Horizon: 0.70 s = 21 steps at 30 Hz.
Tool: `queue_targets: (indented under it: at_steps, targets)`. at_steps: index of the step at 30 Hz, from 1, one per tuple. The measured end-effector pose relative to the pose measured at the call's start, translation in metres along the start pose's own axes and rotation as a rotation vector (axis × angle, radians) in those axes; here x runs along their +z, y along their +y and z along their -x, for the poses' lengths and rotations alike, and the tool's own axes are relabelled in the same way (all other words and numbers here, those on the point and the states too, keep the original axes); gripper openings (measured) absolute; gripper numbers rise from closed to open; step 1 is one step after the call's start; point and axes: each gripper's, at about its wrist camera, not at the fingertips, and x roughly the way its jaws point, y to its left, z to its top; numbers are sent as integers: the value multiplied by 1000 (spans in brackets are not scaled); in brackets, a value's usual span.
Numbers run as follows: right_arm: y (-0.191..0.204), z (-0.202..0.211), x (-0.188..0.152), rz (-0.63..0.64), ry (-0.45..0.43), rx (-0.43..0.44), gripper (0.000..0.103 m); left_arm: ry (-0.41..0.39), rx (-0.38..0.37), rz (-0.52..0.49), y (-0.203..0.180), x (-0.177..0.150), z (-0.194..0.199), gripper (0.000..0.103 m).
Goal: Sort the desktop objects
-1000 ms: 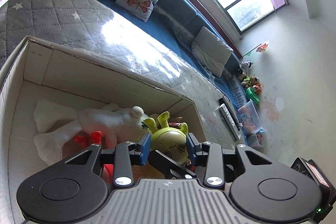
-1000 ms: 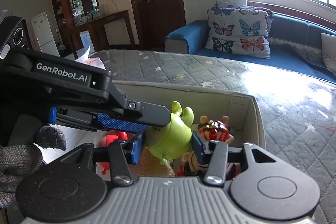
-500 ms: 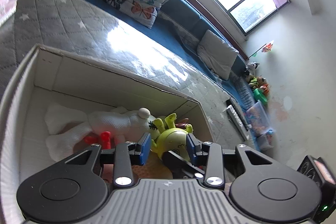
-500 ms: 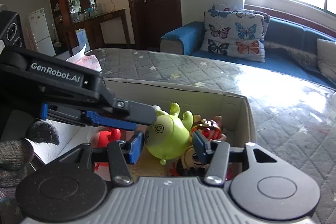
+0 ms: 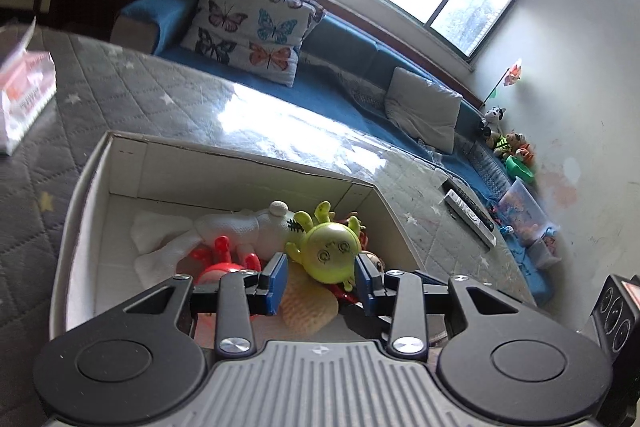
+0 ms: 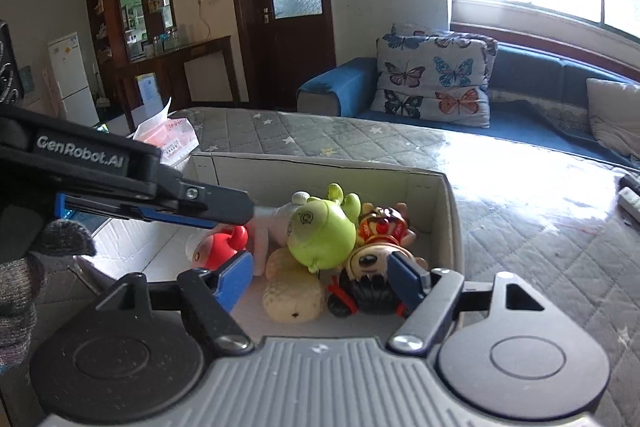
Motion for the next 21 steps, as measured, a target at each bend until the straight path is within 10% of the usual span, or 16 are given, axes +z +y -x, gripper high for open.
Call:
queue_targets:
  at_steps: [21]
  targets:
    - [14, 61, -53, -51, -46, -80, 103, -40, 155, -184, -34, -77, 48, 39]
